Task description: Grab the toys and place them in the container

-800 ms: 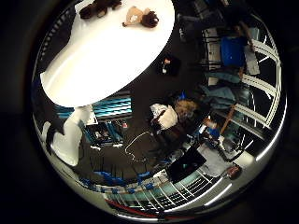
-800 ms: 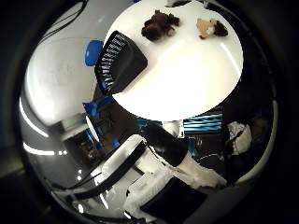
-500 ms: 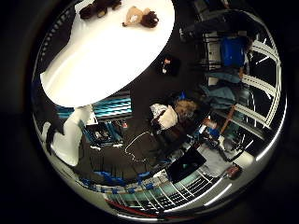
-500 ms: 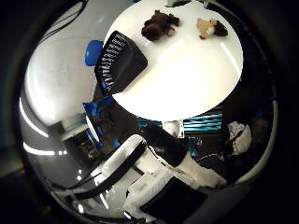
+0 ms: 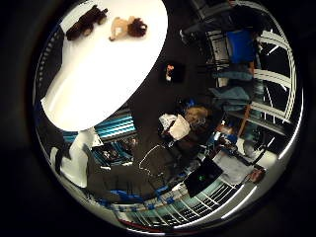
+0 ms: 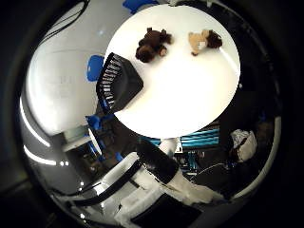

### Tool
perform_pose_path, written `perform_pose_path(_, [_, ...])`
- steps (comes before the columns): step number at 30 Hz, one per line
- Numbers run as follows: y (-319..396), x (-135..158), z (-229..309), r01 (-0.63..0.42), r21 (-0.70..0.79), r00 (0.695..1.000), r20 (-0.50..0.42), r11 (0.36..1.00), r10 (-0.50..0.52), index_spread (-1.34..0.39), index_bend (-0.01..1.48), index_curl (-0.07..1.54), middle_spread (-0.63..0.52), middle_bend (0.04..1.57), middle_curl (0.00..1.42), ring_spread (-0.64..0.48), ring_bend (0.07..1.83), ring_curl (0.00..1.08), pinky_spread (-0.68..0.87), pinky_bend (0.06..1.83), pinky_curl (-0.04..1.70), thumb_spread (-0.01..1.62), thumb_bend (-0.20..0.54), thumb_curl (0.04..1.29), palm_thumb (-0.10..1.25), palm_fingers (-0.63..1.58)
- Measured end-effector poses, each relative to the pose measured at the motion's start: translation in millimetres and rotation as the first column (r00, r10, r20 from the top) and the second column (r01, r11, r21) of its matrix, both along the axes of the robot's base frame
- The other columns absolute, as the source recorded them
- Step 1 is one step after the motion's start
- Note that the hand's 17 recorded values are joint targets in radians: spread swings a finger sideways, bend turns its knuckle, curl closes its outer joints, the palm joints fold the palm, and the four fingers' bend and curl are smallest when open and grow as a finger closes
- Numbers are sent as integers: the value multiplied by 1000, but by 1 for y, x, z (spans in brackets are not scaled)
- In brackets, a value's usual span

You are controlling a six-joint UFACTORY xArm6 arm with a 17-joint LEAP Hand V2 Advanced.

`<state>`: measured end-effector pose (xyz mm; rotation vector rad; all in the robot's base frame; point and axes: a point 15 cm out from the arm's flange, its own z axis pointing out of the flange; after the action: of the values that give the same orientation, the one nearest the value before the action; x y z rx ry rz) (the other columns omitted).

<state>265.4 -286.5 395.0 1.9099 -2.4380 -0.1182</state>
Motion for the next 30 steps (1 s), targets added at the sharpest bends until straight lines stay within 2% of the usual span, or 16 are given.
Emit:
perform_pose_path(6, [-42, 25, -24, 20, -40, 999, 36, 999, -19, -357, 155, 266, 34, 198, 328, 206, 341, 232, 435, 447, 292, 1087, -20, 255, 375, 147])
perform_pose_path(12, [-62, 41, -44, 141, -15, 989, 39, 990, -140, -338, 162, 276, 35, 212, 335, 207, 339, 234, 437, 421, 283, 1146, -10, 270, 472, 190])
perform_pose_path(17, [-74, 54, -66, 167, -5, 985, 32, 986, -167, -337, 161, 279, 36, 206, 336, 209, 337, 234, 438, 409, 281, 1167, -16, 272, 519, 198])
perform_pose_path(30, [-90, 128, -109, 80, -89, 991, 113, 993, -70, -360, 159, 273, 28, 194, 329, 205, 311, 236, 435, 417, 289, 1116, -23, 272, 501, 129])
